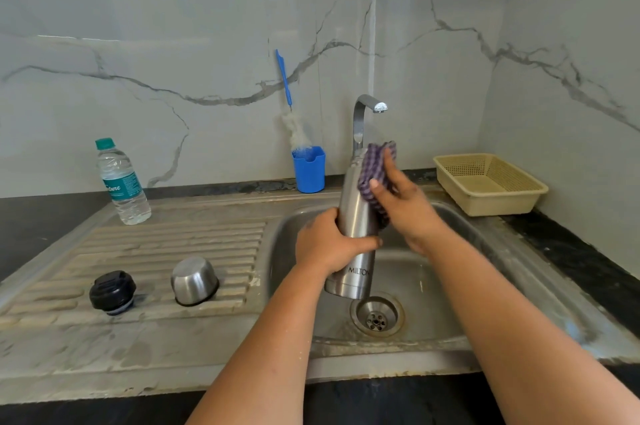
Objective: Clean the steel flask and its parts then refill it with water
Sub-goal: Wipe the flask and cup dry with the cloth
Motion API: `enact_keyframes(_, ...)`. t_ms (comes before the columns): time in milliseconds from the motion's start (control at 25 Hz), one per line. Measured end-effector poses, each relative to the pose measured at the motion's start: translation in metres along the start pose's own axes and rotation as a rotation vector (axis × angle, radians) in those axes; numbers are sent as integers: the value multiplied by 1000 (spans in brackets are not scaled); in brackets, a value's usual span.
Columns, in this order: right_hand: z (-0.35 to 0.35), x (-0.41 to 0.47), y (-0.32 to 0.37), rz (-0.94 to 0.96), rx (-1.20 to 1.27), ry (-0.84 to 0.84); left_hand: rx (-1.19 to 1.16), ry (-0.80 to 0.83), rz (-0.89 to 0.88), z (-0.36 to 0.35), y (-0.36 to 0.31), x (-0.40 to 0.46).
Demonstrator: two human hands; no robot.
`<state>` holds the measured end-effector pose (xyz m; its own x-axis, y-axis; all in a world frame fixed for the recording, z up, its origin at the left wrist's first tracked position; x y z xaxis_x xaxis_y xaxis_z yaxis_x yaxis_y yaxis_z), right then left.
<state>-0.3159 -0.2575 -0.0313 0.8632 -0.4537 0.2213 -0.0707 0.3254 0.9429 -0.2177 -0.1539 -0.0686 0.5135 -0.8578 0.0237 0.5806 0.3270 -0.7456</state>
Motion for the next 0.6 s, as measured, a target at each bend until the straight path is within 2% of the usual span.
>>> enact_keyframes(80,23,-3,-5,46,380,8,-65,80,-54,-7,-6,0)
enact_keyframes(160,21,-9,-10,8,539,142,-328,188,-69,-13,-4,2)
enact_keyframes(240,4,-13,-18,-102,439,261,-595,236,-20,-15,3,-1)
enact_keyframes(280,-1,-12,-20,-125,362,266,-653,259,8,-16,5,-2)
enact_keyframes(360,0,-8,-17,-78,338,174,-629,369,21,-20,4,-5)
enact_keyframes(440,3,-5,-14,-41,471,149,-572,484,-24,-28,-2,-6)
enact_keyframes(480,0,-6,-16,-78,543,193,-552,476,-47,-28,-7,-5)
enact_keyframes(520,-6,-10,-21,-145,578,244,-517,399,-76,-26,-9,-2)
enact_keyframes(600,-16,-16,-35,-284,511,339,-409,106,-130,-8,-8,4)
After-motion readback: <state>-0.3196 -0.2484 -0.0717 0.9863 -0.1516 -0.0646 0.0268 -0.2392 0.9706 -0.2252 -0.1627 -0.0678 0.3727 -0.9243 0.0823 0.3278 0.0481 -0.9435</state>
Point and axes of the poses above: each hand's wrist, its own x-axis towards the middle knuckle, its own z-axis out of the back of the hand, y = z × x, the point moved 8 cm from there along x, towards the middle knuckle, and after that the axes turned 15 degrees about y, right-handed, at the moved point
